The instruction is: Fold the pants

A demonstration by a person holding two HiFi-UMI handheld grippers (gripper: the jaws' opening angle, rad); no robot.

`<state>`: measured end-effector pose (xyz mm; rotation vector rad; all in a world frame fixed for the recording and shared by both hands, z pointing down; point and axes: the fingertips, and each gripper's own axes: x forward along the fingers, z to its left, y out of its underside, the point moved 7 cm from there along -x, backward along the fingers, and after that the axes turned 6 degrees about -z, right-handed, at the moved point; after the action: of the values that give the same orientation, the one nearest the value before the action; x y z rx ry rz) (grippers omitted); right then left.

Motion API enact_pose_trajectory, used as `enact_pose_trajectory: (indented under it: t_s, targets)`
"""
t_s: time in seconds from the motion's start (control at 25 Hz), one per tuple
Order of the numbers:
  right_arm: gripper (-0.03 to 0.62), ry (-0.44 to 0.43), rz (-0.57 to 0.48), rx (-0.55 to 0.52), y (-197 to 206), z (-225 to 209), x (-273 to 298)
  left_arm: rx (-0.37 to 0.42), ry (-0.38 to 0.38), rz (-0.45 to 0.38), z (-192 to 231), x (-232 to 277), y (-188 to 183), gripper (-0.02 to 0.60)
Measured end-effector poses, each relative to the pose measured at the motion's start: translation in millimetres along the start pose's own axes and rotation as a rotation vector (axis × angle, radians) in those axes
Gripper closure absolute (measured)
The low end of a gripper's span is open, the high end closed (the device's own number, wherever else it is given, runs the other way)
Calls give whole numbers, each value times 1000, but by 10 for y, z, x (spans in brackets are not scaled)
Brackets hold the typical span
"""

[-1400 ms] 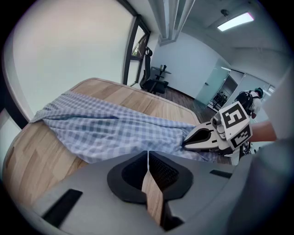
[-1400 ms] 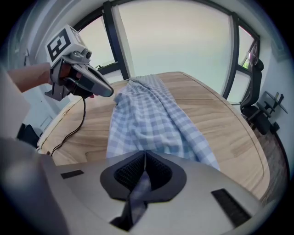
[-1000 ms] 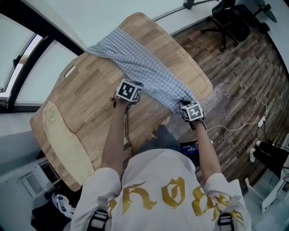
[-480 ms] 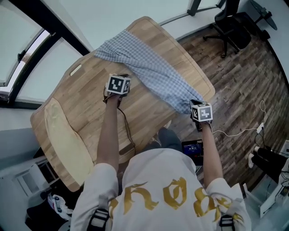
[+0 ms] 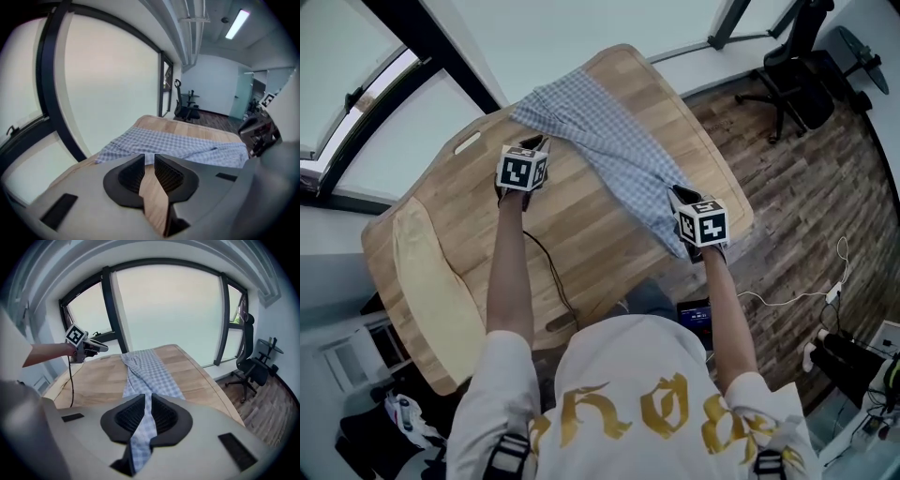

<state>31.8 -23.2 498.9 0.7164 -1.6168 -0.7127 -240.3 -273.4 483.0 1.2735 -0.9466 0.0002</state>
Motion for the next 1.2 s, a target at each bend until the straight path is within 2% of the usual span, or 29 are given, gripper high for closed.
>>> enact_pose_trajectory:
  t_s: [0.12, 0.28, 0.48, 0.64, 0.84, 1.04, 1.2]
  targets:
    - [530, -42, 20, -29, -131, -15, 315, 85, 73, 65, 156, 176, 70, 469]
    - [528, -102, 51, -75, -254, -82, 726, 141, 189, 118, 220, 458, 149, 451]
    - [510, -201, 80, -173, -369, -61, 1245, 411, 304, 303, 189, 980, 339, 425]
    - [501, -284, 111, -276, -353, 53, 1580, 527, 330, 373, 303, 1257, 418, 407]
    - [470, -334, 126, -342, -297, 154, 1848, 722, 373, 497, 442, 1468, 502, 408]
    - [470, -328, 105, -336, -295, 139, 1978, 826, 470, 574, 462, 1637, 506, 408]
    - [470, -334, 107, -332, -283, 110, 2077, 837, 576, 651, 461, 1701, 506, 419]
